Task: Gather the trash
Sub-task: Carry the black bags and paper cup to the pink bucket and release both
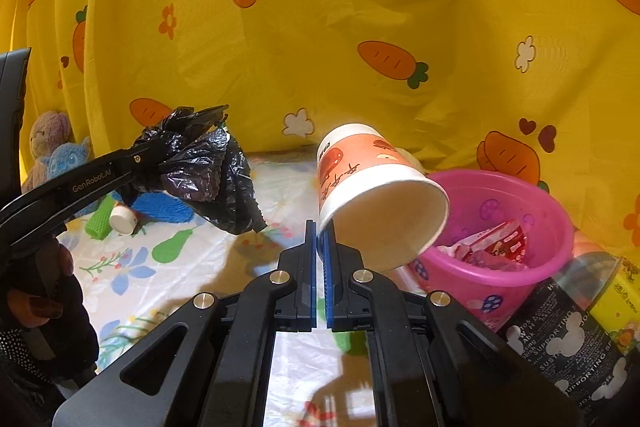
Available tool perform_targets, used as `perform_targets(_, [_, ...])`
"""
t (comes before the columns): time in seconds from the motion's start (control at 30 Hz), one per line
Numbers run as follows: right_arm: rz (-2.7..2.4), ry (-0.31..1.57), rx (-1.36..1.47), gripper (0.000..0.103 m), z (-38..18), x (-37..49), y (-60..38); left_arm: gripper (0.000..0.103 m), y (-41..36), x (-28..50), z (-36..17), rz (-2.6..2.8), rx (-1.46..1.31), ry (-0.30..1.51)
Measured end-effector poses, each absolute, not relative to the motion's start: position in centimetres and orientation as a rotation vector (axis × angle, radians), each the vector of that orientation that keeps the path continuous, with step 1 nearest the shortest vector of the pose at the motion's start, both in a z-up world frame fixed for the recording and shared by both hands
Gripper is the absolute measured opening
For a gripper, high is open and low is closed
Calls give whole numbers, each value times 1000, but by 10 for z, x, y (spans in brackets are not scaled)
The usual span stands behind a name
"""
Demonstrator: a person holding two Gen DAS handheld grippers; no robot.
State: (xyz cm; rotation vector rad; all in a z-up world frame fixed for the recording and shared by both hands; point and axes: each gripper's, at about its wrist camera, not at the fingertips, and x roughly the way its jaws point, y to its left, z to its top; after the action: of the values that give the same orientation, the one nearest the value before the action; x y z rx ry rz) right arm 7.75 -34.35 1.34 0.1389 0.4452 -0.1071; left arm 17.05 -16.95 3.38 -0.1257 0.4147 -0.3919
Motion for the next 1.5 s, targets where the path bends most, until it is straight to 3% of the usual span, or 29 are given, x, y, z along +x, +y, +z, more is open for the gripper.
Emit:
perform_targets(0.27, [-248, 418, 189, 4, 27, 81, -403, 25, -243, 178, 48, -517, -75, 384])
perform_targets(0.6, [-324, 414, 221, 4, 18, 83, -447, 25, -316, 199, 24, -651, -33, 432])
perform_targets(1.5, [-353, 420, 268, 4, 6, 95, -476, 26, -368, 220, -9, -744, 39, 479])
